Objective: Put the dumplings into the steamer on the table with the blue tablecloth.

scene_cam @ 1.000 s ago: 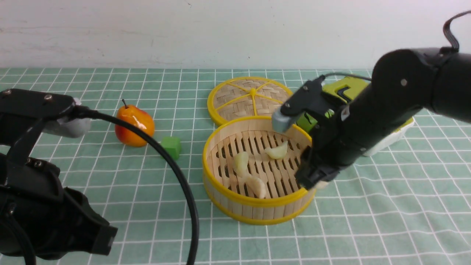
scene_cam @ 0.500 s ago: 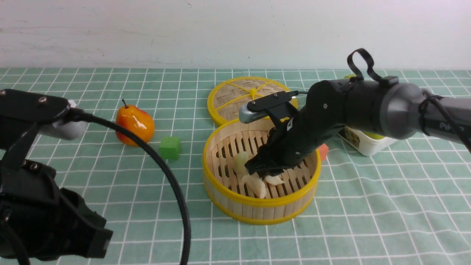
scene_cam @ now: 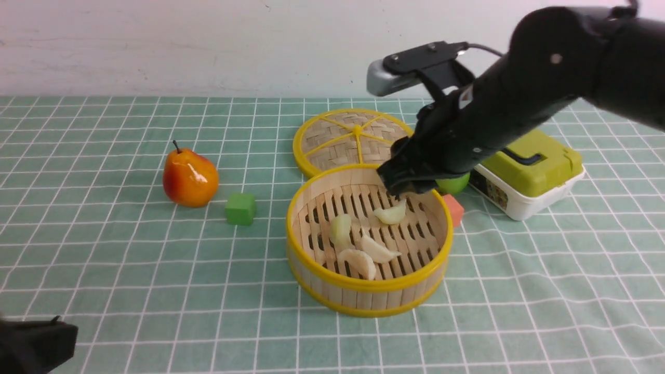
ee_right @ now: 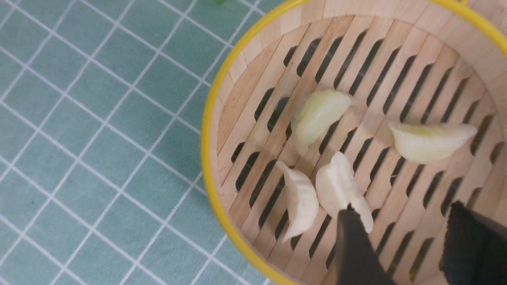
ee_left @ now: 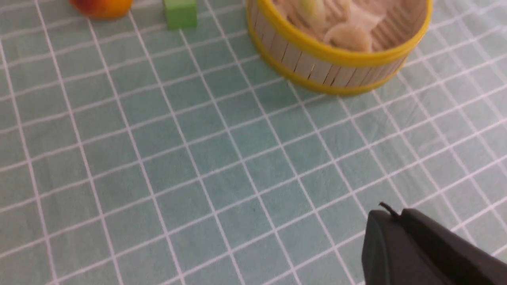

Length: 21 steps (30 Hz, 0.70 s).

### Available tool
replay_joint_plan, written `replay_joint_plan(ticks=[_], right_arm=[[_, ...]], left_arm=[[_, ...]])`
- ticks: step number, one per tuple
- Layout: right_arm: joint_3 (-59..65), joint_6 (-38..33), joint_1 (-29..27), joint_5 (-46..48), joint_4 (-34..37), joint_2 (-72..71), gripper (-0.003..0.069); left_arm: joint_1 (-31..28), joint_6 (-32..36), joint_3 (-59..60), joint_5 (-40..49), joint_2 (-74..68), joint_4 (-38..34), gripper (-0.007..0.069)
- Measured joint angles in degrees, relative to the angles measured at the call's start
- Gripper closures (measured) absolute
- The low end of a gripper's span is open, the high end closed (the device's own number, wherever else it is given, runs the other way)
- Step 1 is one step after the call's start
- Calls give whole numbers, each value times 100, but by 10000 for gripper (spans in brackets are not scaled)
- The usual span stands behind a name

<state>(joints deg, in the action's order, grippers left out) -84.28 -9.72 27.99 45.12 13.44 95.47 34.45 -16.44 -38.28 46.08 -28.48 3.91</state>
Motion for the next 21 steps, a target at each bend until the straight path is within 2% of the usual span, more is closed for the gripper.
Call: replay_joint_plan(ticks=[7,13,17,21], right_arm=[[1925,0,0,-1035,42,-1960,529],[3221,-15,0,-2182,263,-3456,628],[3741,-67,0,-2557,291,-4259,672],[3992,-74,0,-2681,306,-4930,679]], left_arm=[[0,-466,974,-1116,1255,47,597],[0,-473,1139,-1271,1320,67,591],[0,-473,1140,-1171,1320,67,587],[0,-478,1140,-1064,1320,71,586]])
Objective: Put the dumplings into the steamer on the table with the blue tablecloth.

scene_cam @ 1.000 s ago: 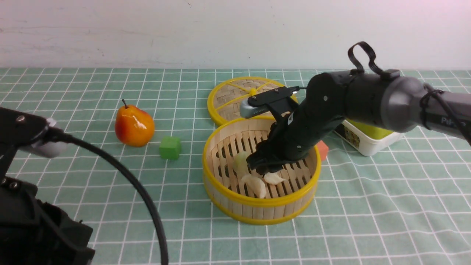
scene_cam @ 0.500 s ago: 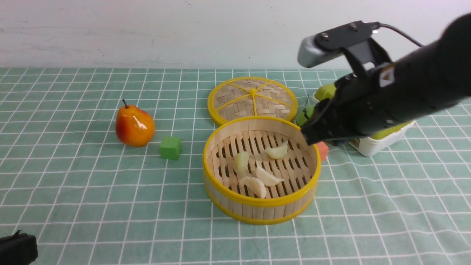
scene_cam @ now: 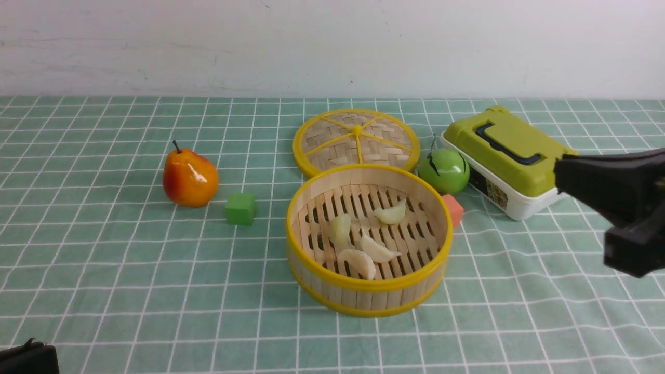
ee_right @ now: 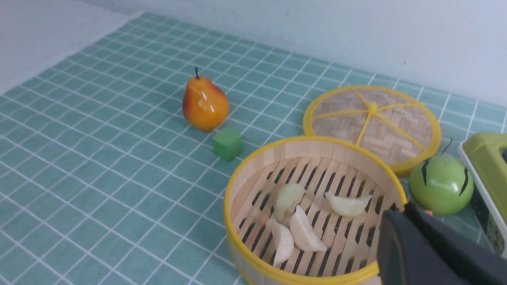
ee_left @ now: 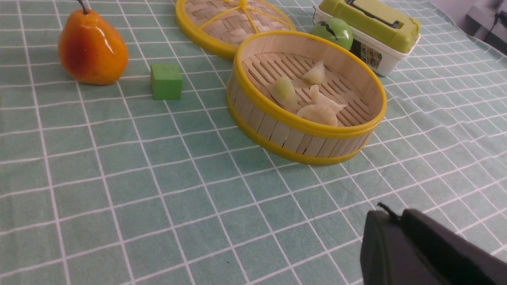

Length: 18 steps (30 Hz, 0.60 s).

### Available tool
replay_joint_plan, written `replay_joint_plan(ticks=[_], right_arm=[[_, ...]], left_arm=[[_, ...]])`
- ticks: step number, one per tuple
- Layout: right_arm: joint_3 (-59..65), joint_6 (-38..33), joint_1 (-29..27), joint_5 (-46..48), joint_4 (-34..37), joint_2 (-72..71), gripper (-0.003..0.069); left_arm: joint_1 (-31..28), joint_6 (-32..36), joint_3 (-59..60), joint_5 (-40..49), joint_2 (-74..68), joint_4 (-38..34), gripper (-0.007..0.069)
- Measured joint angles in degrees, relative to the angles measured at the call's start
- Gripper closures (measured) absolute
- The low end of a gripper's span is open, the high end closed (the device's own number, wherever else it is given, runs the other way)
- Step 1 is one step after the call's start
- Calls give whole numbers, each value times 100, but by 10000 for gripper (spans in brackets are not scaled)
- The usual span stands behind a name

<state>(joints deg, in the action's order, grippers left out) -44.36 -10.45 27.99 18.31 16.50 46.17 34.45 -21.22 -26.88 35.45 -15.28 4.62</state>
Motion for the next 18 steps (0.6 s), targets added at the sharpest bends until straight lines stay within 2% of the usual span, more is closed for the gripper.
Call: replay_joint_plan(ticks=[8,18], right_arm=[[26,-13,0,190,0,-698,678],[36,-13,0,289,-12,-740,676]], left_arm=[[0,-13,0,75,0,0,583],[0,-14,0,78,0,7,574]])
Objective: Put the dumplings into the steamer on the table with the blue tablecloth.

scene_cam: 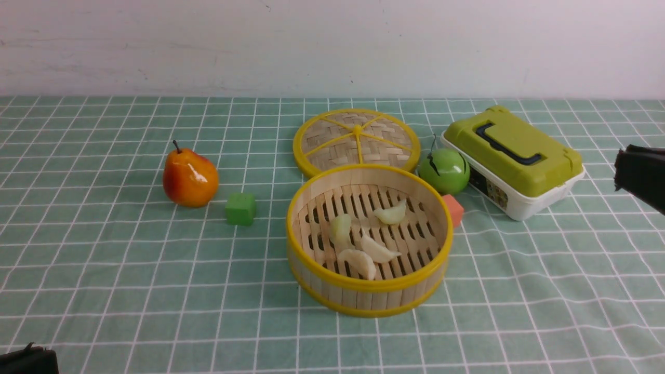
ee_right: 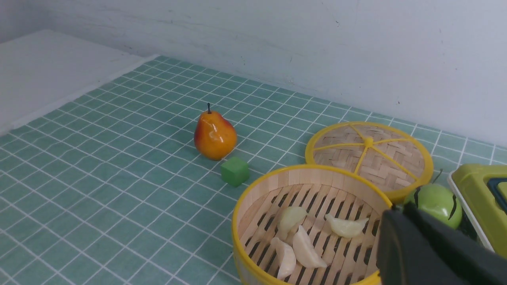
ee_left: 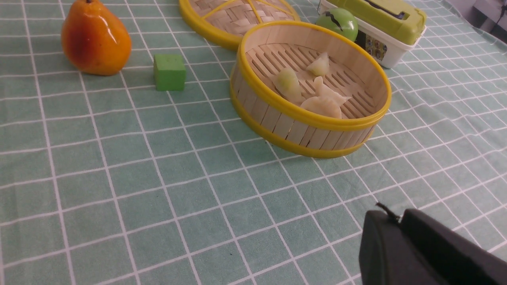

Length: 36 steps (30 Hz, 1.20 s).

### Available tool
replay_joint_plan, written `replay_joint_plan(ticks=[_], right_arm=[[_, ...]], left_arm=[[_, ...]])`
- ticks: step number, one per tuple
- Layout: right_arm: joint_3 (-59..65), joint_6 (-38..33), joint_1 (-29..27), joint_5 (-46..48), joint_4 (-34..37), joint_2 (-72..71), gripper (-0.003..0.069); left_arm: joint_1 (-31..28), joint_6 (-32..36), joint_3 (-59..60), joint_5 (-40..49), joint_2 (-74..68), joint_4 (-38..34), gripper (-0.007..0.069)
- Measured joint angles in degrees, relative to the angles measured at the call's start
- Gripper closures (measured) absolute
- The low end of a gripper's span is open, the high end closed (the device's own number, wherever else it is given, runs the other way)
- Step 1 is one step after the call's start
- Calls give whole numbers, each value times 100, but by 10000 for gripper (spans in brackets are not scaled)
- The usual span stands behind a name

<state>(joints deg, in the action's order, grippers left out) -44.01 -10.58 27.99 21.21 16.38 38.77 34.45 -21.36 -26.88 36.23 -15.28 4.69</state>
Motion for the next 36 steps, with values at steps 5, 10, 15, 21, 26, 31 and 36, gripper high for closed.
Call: replay_joint_plan(ticks=[5,10,15,21,26,31,36], right_arm=[[50,0,0,-19,-358,0,674],[773,222,-231,-430,-613,-384,674],[2146,801,-1120,-621,-1137,-1623,674],[3526,1854,-2475,-557,-1861,-3282,674],[4243,2282,-3179,-457,-1985,-3923,674],[4553,2329,-3255,-320,-1985,-3939,674],[4534,2329,-3255,-60,-1985,-3939,674]], left_arm=[[0,0,0,0,0,2,569],[0,-5,0,0,0,7,568],[0,-5,0,0,0,7,565],[0,-5,0,0,0,7,565],[0,-5,0,4,0,7,559],[0,-5,0,11,0,7,552],[0,-5,0,15,0,7,548]])
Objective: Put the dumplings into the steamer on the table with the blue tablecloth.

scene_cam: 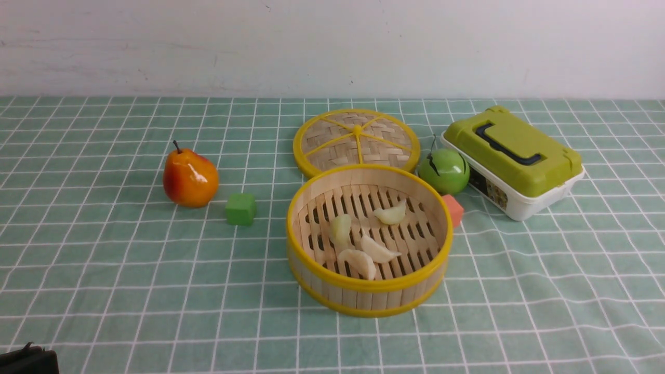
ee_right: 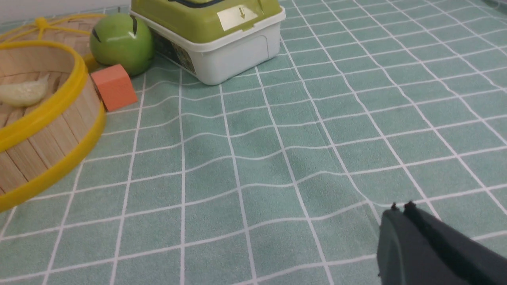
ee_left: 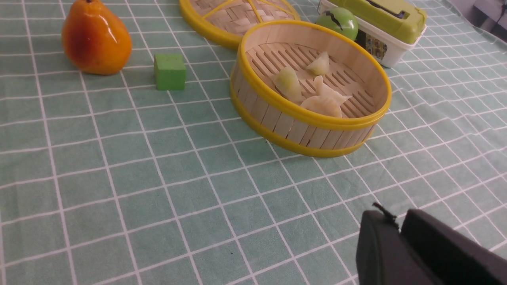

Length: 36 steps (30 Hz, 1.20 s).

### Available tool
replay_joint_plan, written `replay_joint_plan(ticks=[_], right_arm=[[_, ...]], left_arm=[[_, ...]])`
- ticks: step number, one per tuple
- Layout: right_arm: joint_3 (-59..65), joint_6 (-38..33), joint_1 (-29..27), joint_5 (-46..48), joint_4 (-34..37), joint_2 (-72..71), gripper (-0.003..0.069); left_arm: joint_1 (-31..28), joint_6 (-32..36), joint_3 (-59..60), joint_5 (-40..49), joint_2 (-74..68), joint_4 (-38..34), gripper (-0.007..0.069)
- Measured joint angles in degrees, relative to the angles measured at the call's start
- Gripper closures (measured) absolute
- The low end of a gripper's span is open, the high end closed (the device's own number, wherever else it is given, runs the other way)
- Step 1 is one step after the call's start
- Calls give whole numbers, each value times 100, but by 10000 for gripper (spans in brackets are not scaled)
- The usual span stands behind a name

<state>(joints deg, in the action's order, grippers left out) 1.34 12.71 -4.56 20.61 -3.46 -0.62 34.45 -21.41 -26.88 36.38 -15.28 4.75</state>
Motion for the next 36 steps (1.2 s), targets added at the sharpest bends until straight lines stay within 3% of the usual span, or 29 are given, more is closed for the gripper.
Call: replay_joint_plan(ticks=[30,33,36], right_arm=[[-30,0,0,136,128,0,657],[-30,0,0,136,128,0,654],[-30,0,0,136,128,0,650]], left_arm=[[0,-10,35,4,0,0,517],[0,-10,176,-94,0,-43,515],[-254,-10,659,-784,0,-221,535]])
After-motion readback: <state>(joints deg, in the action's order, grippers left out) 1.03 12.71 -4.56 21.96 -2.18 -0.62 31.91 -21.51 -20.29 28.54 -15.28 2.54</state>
